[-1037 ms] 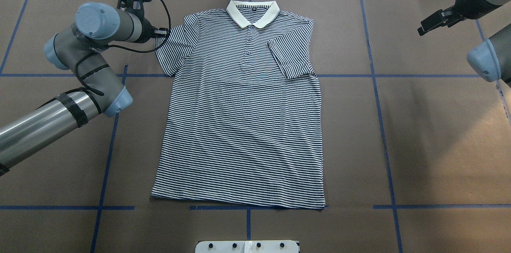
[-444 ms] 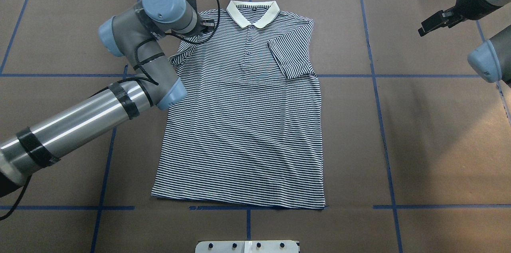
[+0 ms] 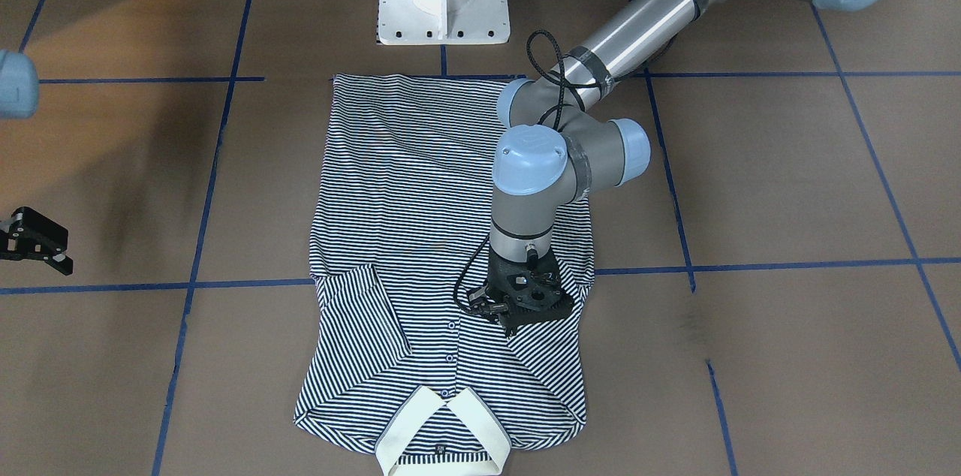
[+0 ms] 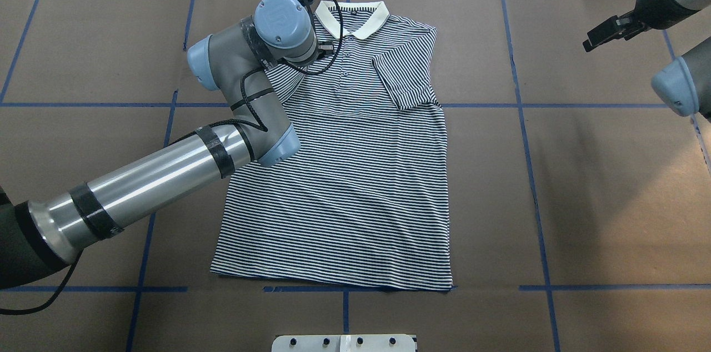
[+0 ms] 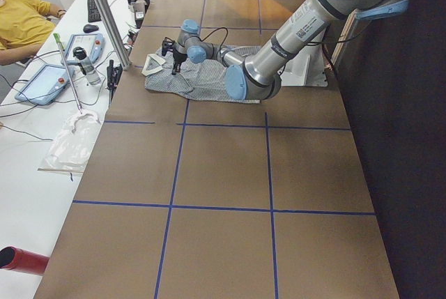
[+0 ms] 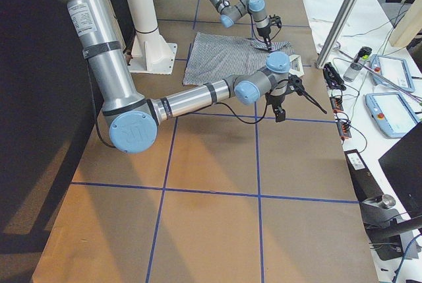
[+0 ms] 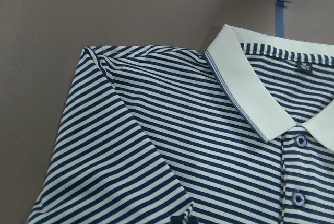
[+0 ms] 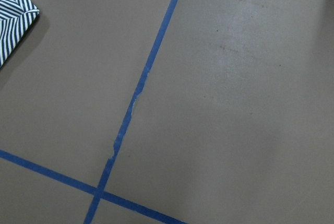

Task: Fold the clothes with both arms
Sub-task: 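Fold the sleeve with the left gripper inward across the shirt, then move both grippers to the shirt hem corners nearest the robot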

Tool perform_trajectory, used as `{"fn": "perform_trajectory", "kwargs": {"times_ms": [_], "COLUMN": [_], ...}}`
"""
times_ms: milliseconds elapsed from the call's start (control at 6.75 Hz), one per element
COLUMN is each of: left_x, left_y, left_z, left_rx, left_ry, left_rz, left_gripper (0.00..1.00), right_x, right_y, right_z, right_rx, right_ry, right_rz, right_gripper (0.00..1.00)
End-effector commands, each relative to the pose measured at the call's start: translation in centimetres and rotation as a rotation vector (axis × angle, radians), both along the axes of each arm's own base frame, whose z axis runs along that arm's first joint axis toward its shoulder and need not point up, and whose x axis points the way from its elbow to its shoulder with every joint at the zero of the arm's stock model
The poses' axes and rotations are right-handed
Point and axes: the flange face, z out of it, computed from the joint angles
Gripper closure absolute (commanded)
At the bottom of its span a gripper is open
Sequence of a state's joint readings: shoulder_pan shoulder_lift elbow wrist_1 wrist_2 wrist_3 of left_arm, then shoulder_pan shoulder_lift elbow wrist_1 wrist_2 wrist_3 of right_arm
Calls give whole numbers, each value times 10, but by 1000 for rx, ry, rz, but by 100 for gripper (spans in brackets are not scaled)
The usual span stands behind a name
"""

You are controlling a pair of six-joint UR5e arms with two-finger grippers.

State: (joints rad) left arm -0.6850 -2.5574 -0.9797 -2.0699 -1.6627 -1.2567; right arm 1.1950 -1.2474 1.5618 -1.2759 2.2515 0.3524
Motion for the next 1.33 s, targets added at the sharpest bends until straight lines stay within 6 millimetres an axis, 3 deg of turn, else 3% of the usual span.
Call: {"fn": "perform_trajectory", "kwargs": {"times_ms": [0,148,296,444,592,740,888,1037,1185], "left_x": [-1,-11,-25,-53,-79,-109,-142,-164,-137], "left_y": [4,12,27,52,70,94,127,156,197], "left_z": [-7,-30,-19,4,7,0,9,15,9], "left_rx": [50,116,148,155,197,216,239,231,236], "left_ry": [-10,7,14,39,19,20,49,94,123], "left_rz": [33,72,129,154,185,192,200,226,300], "left_gripper": [1,0,0,0,0,0,0,0,0], "right_x": [-1,-4,-22,-50,-82,-134,-183,-223,-270], "right_y": [0,0,11,34,62,119,182,242,308], "right_z": [-3,-8,-30,-62,-95,-131,-175,-204,-217], "right_rx": [6,1,-33,-85,-128,-164,-207,-254,-265], "right_ry": [-3,-11,-45,-97,-134,-161,-233,-298,-327], "right_rz": [-1,2,32,64,113,204,260,310,363], "right_gripper": [0,0,0,0,0,0,0,0,0]}}
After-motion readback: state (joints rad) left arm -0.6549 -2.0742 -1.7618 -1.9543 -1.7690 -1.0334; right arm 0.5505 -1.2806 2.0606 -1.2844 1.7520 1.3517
